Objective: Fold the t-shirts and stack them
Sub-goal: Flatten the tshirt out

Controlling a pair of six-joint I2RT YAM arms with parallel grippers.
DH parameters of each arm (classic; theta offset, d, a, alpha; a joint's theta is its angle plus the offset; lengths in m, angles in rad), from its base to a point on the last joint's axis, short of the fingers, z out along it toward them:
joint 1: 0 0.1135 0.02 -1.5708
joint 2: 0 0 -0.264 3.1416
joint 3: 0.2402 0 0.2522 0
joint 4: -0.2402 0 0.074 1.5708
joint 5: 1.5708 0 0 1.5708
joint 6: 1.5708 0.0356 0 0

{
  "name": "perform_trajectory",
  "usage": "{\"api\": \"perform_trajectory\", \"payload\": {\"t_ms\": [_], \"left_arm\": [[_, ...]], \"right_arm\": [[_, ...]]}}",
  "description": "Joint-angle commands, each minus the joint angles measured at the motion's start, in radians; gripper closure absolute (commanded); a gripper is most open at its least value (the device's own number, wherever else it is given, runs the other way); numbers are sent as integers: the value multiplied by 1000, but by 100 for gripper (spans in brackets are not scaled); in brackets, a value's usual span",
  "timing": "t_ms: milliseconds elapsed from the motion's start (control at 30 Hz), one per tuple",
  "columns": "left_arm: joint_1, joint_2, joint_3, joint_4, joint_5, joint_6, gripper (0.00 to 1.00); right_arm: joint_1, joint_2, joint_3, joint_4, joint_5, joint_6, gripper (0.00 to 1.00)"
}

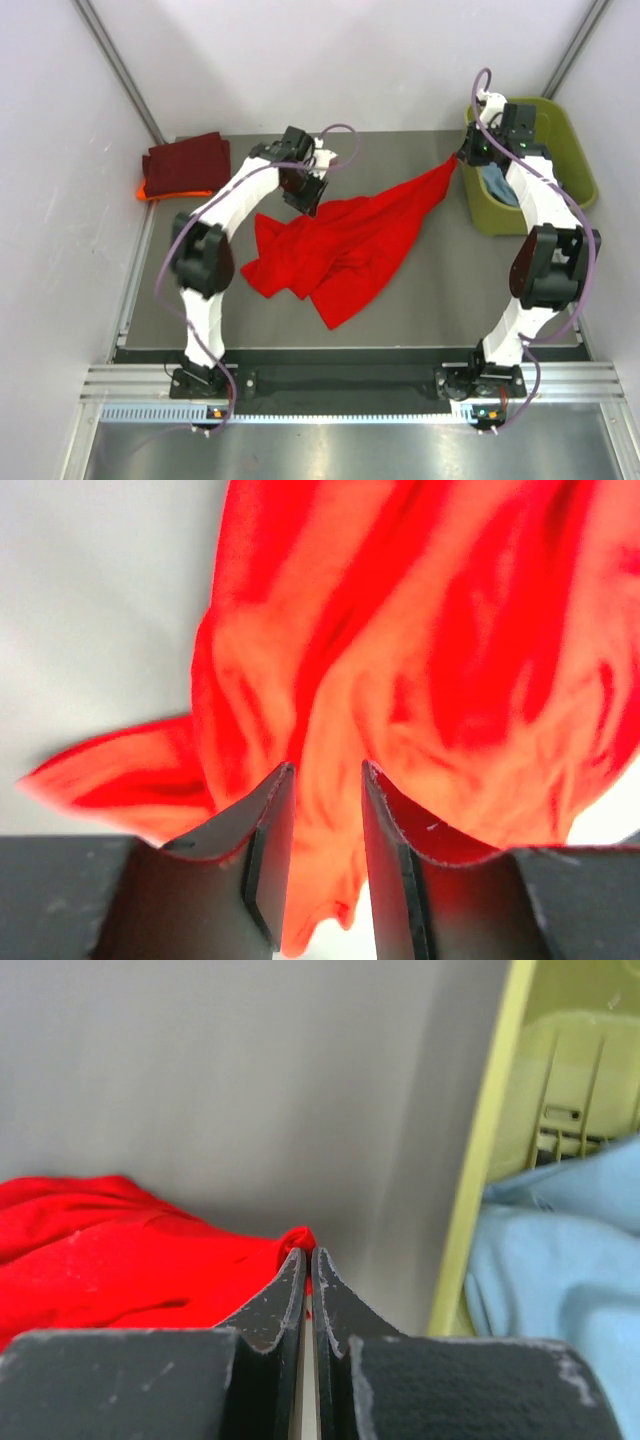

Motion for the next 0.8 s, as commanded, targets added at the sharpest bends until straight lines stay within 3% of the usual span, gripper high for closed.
{"api": "perform_trajectory", "payload": {"t_ms": [0, 167, 367, 767], "left_arm": [[-119, -299, -209, 97, -100, 128, 62], [-286, -470, -444, 112, -186, 168, 64], [-364, -484, -588, 132, -206, 116, 64], [-574, -369, -668, 164, -146, 25, 64]], "right_arm": [[-20, -91, -19, 46, -14, 7, 100], [-20, -104, -19, 50, -33, 18, 100], [-20, -107, 1, 44, -40, 27, 100], [-20, -116, -19, 44, -33, 9, 100]]}}
